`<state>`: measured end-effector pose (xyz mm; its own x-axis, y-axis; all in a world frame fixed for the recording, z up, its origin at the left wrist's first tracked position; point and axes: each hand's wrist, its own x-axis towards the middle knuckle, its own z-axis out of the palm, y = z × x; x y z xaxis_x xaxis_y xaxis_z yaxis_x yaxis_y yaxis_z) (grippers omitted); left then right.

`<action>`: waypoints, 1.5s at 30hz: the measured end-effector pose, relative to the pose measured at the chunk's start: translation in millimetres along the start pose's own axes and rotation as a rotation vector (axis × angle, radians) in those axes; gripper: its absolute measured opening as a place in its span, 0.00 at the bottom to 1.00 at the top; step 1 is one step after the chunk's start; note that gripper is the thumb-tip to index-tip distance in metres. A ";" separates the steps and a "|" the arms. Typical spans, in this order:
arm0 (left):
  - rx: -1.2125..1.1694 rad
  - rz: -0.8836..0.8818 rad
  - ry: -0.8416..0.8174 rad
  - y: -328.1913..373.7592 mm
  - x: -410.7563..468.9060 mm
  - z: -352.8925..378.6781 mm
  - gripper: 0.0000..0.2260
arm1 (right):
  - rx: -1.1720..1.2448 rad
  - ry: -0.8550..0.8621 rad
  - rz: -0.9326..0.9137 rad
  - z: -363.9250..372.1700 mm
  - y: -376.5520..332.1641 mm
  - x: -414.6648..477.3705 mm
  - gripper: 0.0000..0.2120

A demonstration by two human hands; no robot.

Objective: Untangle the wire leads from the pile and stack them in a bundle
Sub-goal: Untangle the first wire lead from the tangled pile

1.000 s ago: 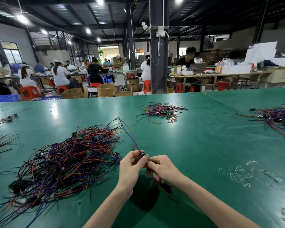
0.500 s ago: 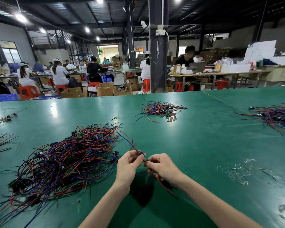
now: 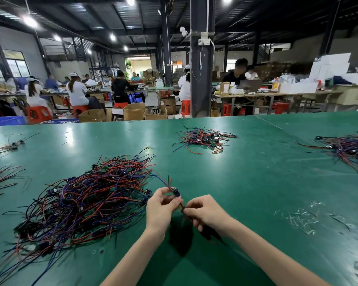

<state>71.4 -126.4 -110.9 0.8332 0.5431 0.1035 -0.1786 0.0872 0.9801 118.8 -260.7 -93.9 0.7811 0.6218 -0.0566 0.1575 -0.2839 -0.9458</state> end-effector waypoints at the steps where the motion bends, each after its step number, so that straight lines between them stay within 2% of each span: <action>1: -0.016 -0.005 0.005 0.5 0.2 0.1 0.13 | -0.008 0.009 0.004 -0.1 0.1 0.5 0.10; 9: -0.142 -0.042 -0.002 5.9 -1.1 -0.7 0.11 | -0.141 0.094 0.009 -3.7 2.4 4.1 0.11; 16: -0.158 -0.060 0.012 7.9 0.7 -2.5 0.11 | -0.108 0.040 0.027 -1.1 0.7 1.5 0.09; 19: -0.178 -0.072 0.017 6.8 1.0 -3.4 0.12 | -0.176 0.049 0.017 -4.8 0.4 1.6 0.11; 22: -0.200 -0.092 0.021 4.5 1.4 -4.0 0.12 | -0.212 0.052 0.015 -7.2 2.3 1.4 0.09; 26: -0.244 -0.104 0.017 3.8 3.4 -4.1 0.12 | -0.105 -0.025 0.017 -10.3 4.1 -4.3 0.08; 28: -0.247 -0.094 0.019 4.4 4.5 -4.7 0.12 | -0.041 -0.070 0.035 -12.7 3.2 -7.2 0.07; 36: -0.097 0.039 0.030 6.7 1.7 -3.7 0.13 | -0.230 -0.058 0.063 -11.3 1.7 -14.4 0.06; 40: -0.201 0.003 0.052 13.3 4.3 -7.3 0.12 | -0.129 -0.076 0.082 -11.3 -1.2 -15.3 0.05; 45: -0.372 -0.066 -0.002 17.7 5.2 -10.4 0.12 | -0.089 -0.021 0.139 -13.6 -1.2 -16.5 0.08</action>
<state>67.2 -113.3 -94.8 0.8503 0.5246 0.0425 -0.3018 0.4198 0.8560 114.0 -280.6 -87.4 0.7867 0.5864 -0.1928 0.1021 -0.4317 -0.8962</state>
